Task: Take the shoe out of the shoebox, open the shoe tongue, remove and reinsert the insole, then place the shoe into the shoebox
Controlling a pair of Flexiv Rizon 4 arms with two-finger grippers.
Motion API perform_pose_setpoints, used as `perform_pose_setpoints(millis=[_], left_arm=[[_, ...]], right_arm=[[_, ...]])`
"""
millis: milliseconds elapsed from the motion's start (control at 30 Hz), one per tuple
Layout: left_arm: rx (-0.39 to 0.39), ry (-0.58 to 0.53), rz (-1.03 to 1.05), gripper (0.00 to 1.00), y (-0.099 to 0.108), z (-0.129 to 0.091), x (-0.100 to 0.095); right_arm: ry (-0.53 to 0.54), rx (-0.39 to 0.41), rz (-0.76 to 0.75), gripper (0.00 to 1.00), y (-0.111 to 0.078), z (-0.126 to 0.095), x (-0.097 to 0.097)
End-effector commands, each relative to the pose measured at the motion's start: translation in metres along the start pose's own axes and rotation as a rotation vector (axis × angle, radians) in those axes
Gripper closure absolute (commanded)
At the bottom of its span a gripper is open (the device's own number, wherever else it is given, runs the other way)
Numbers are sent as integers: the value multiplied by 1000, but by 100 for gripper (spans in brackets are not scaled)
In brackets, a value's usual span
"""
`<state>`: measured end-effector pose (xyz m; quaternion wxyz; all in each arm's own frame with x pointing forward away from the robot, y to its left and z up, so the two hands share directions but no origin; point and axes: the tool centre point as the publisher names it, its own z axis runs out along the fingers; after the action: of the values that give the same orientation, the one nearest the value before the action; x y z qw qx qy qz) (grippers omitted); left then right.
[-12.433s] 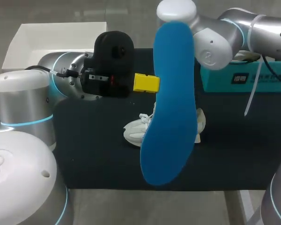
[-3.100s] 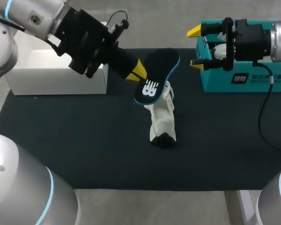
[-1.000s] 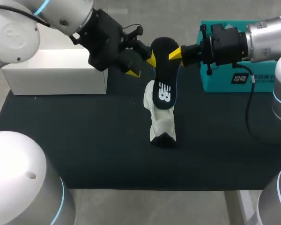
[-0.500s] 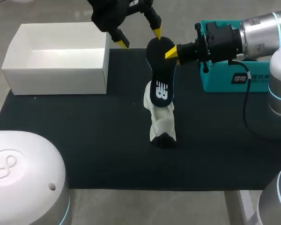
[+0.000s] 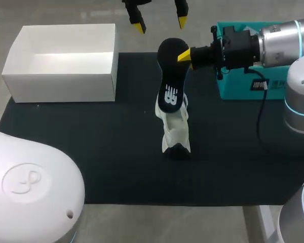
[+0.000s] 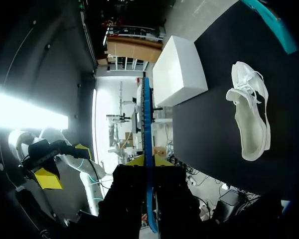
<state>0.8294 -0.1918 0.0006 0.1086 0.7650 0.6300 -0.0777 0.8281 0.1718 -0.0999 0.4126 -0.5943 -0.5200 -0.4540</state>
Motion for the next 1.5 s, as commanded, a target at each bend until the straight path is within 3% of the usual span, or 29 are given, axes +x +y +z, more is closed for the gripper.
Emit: perform_pose_setpoints(millis=[33,867,1067,1267,1500], left_arm=[[21,124,5,0,6,-1,-5],[11,34,-5,0,8,3,-7],[-2,-166,4,0,4,13,1],[-64,-421,-26,0,1,20,5],[-125,-599,-66,0,-1,24,14]], right_arm=[[-1,-4,-2,100,1,4,2],[6,-15,-12,100,8,4,3],[1,-26,-9,100,5,-3,2],[5,-60,-4,100,0,-21,2],[-9,-49,-4,100,-2,-27,4]])
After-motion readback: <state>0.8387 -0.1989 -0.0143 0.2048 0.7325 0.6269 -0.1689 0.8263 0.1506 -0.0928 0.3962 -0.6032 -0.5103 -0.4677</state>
